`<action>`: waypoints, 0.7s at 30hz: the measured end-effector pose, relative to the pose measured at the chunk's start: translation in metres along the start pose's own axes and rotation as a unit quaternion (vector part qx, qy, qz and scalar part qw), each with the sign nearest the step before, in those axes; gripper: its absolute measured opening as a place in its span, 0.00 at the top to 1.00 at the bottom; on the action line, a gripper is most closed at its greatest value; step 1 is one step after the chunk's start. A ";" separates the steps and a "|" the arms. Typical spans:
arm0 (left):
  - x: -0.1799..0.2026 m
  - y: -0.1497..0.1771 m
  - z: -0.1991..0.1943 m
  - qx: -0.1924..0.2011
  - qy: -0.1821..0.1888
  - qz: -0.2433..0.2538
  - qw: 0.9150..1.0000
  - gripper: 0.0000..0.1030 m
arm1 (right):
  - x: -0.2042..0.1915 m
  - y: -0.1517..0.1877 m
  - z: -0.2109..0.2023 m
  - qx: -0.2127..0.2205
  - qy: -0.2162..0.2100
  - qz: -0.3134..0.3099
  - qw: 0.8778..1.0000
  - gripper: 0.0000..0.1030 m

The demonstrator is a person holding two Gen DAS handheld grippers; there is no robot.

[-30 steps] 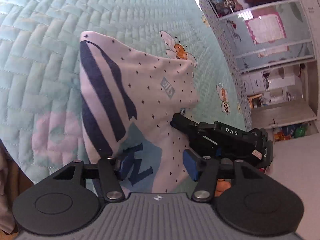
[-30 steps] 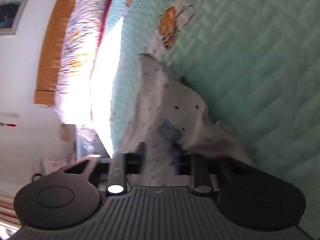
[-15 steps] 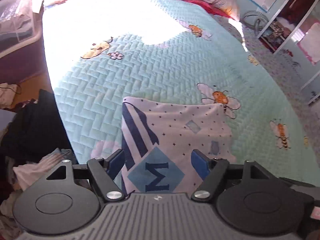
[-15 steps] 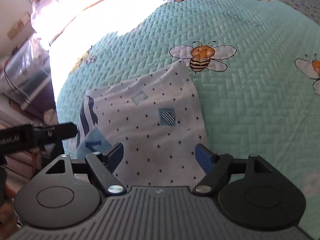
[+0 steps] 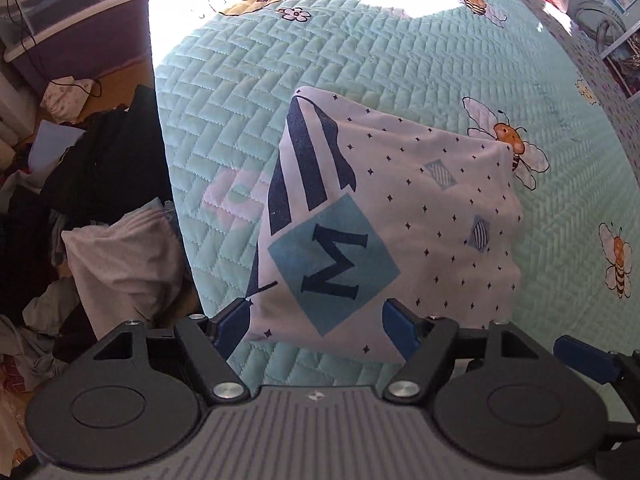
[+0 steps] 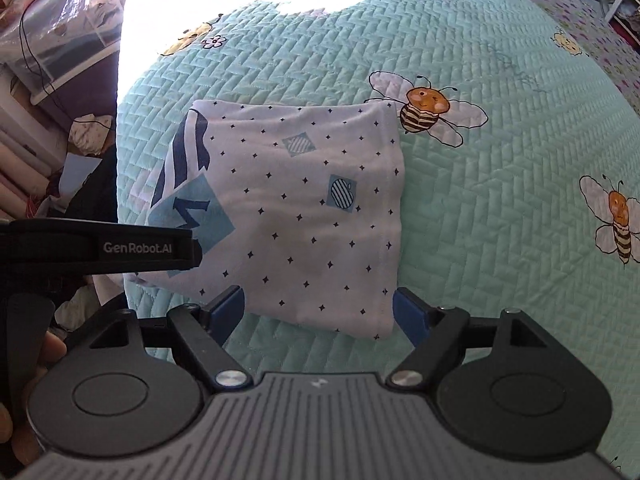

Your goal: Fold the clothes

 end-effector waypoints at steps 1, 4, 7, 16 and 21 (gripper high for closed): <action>0.001 0.001 -0.001 0.000 0.000 0.001 1.000 0.27 | 0.000 0.000 0.000 0.001 -0.001 0.000 1.000 0.21; 0.002 0.001 -0.003 0.002 0.002 0.001 1.000 0.27 | 0.002 0.000 0.000 0.001 -0.003 0.001 1.000 0.21; 0.001 0.001 -0.004 0.003 0.000 -0.002 1.000 0.27 | 0.001 0.000 0.001 -0.001 0.000 -0.004 1.000 0.21; 0.005 0.005 -0.004 -0.004 0.002 0.006 1.000 0.27 | -0.001 0.002 -0.002 0.001 0.002 -0.012 1.000 0.21; 0.005 0.007 -0.003 -0.009 0.006 0.008 1.000 0.27 | -0.001 0.004 -0.002 0.000 0.003 -0.007 1.000 0.21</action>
Point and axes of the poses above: each gripper's, at about its wrist camera, not at the fingertips, and z roughly the way its jaws point, x to its right, y to its underside, the point moved 2 cm from there along z, roughly the way its jaws point, and after that the axes turned 5 degrees about y, right-handed, at the moved point
